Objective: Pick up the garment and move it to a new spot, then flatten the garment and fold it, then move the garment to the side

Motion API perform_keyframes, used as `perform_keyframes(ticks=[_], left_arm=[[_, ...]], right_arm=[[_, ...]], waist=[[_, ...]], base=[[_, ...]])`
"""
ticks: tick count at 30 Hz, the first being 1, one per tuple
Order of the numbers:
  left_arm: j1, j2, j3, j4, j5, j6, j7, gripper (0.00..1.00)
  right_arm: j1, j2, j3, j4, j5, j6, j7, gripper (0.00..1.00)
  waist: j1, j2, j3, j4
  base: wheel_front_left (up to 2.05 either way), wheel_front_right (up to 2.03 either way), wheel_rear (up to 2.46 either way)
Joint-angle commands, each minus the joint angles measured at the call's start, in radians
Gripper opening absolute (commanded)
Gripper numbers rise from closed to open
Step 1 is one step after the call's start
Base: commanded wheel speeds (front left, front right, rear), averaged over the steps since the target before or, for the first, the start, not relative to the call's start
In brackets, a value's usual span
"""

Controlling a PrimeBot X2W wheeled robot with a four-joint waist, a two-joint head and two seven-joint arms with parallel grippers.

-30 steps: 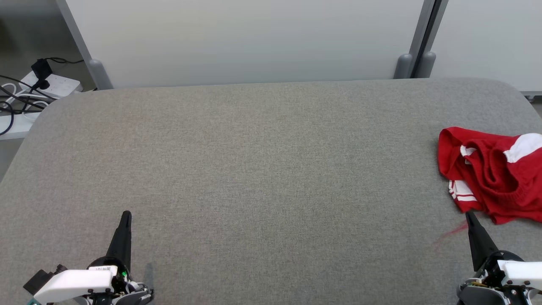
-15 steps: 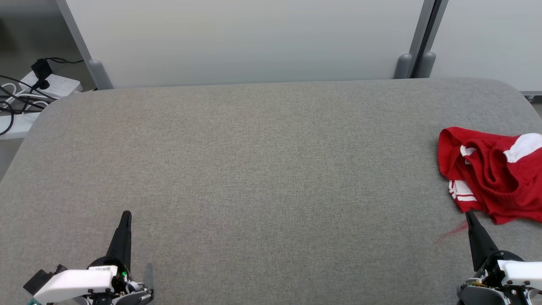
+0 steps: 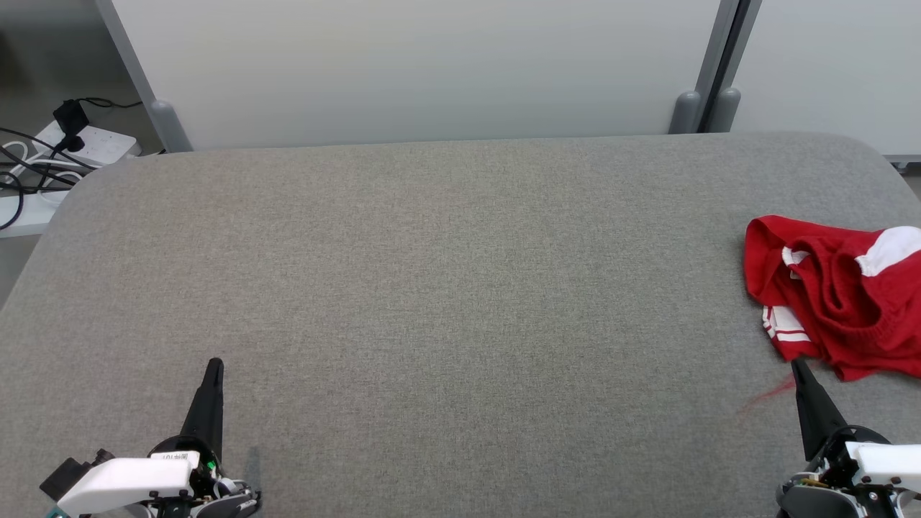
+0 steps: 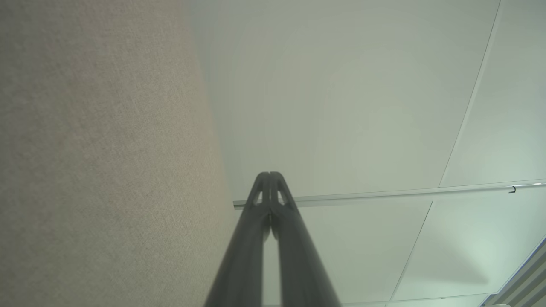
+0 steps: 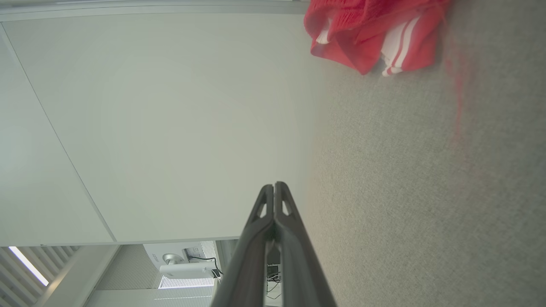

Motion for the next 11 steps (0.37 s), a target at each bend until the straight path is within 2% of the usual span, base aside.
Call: perform_keyframes(ticks=[1, 11], left_arm=[[-0.057, 0.008, 0.032, -0.023, -0.005, -0.008, 0.006, 0.00], [-0.057, 0.008, 0.032, -0.023, -0.005, -0.008, 0.006, 0.00]], right_arm=[[-0.045, -0.011, 0.014, -0.027, -0.008, 0.005, 0.008, 0.00], [-0.045, -0.011, 0.014, -0.027, -0.008, 0.005, 0.008, 0.00]], waist=[[0.0000, 0.0000, 0.000, 0.000], [0.0000, 0.0000, 0.000, 0.000]], base=[[0.00, 0.00, 0.00], [0.00, 0.00, 0.00]])
